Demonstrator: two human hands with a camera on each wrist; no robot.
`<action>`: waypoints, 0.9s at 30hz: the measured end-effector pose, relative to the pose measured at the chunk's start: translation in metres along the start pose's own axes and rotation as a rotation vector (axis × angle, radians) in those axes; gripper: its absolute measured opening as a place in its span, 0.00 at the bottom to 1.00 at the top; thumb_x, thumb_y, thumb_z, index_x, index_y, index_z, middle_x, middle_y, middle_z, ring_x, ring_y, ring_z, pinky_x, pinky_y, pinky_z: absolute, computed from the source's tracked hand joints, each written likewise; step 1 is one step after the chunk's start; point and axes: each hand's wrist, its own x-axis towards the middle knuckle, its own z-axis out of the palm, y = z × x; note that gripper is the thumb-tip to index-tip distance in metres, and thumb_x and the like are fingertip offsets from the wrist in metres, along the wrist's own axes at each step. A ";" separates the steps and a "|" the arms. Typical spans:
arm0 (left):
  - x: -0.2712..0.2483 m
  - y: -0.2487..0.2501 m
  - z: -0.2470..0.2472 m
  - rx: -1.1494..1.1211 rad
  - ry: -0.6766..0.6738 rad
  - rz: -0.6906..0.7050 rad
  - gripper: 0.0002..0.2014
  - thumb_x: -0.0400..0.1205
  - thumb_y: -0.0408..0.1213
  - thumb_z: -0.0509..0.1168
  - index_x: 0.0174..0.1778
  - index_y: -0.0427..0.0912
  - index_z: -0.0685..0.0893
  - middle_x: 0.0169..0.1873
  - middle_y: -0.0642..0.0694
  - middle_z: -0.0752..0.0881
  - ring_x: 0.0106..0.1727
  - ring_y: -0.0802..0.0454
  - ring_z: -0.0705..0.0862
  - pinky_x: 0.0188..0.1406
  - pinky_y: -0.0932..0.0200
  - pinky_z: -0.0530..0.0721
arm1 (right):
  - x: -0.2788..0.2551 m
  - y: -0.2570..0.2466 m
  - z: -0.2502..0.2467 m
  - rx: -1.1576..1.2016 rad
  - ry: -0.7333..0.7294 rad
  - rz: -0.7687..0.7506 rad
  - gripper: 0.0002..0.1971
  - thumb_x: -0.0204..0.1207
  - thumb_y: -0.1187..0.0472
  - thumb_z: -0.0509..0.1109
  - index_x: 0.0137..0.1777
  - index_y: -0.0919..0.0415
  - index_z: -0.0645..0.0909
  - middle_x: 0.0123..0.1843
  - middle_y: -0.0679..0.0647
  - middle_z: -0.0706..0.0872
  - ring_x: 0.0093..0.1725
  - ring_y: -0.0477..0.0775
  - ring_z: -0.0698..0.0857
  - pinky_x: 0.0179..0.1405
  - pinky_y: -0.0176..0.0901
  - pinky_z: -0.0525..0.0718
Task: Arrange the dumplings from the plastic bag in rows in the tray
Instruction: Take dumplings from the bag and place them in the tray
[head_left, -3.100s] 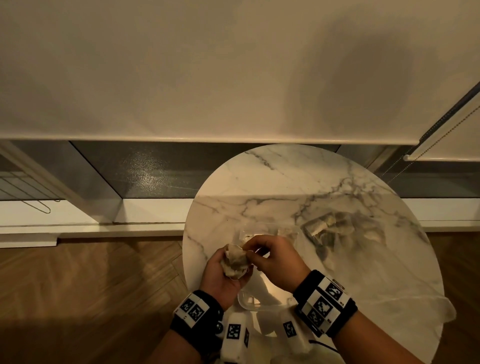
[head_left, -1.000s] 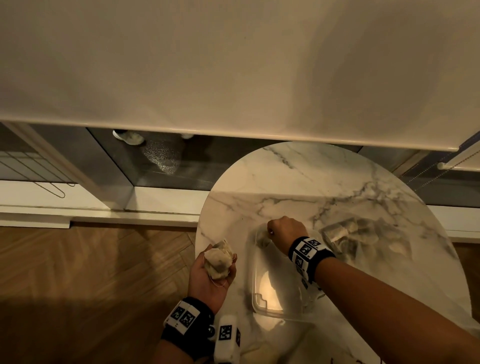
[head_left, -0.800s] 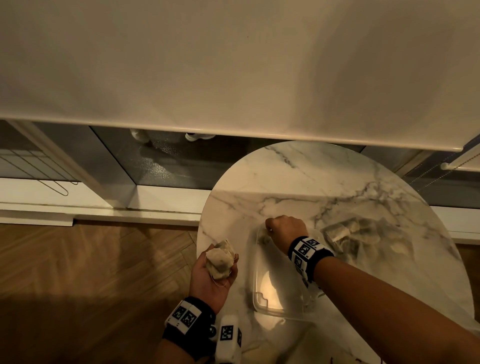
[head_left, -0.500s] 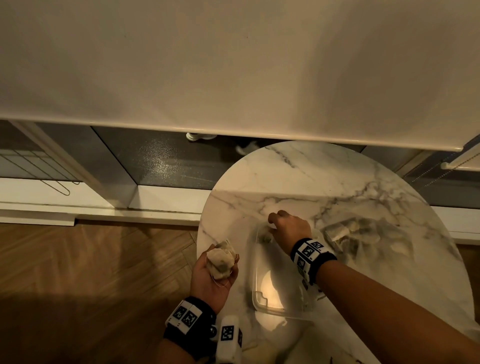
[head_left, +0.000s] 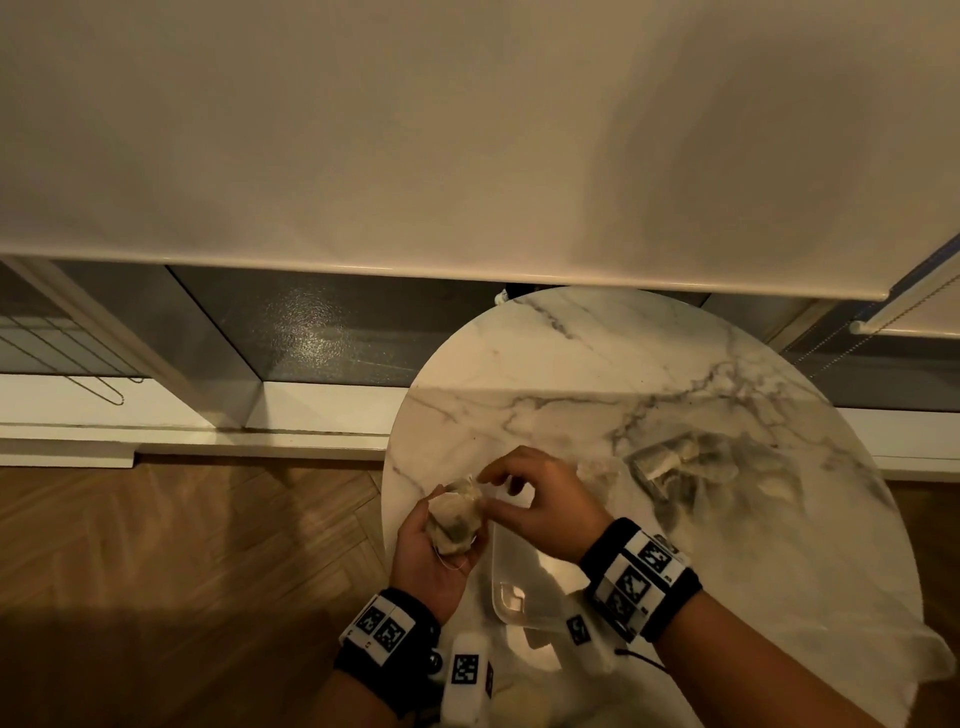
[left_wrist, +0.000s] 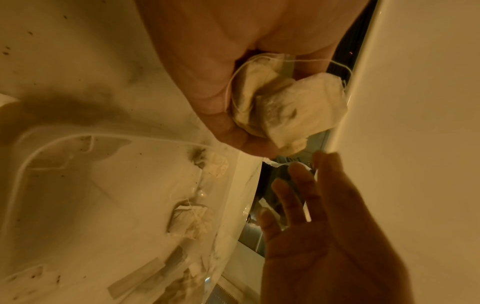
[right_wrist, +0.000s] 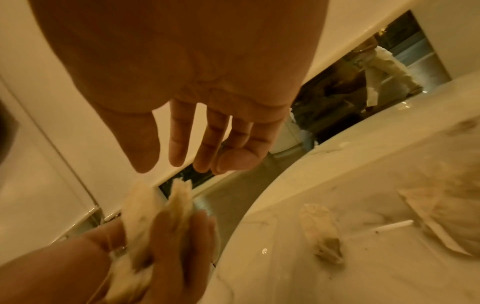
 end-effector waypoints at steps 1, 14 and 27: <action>0.000 -0.002 0.001 0.005 -0.010 -0.002 0.16 0.86 0.45 0.59 0.61 0.39 0.84 0.48 0.39 0.90 0.46 0.46 0.88 0.42 0.53 0.86 | -0.002 -0.003 0.001 -0.004 -0.005 -0.018 0.13 0.74 0.43 0.75 0.56 0.42 0.86 0.50 0.40 0.82 0.46 0.39 0.80 0.46 0.34 0.82; -0.005 -0.013 0.008 0.108 -0.059 -0.022 0.15 0.88 0.42 0.56 0.59 0.41 0.86 0.50 0.41 0.90 0.53 0.48 0.86 0.49 0.51 0.83 | -0.007 -0.005 0.011 -0.071 0.028 -0.082 0.08 0.79 0.46 0.69 0.52 0.44 0.88 0.49 0.40 0.82 0.50 0.42 0.75 0.51 0.41 0.78; -0.004 -0.002 0.004 0.042 0.019 -0.035 0.13 0.87 0.40 0.60 0.55 0.37 0.86 0.44 0.40 0.91 0.42 0.48 0.88 0.40 0.56 0.82 | -0.011 -0.011 -0.013 0.502 0.077 0.145 0.02 0.79 0.65 0.73 0.45 0.61 0.87 0.37 0.51 0.88 0.37 0.49 0.85 0.30 0.42 0.83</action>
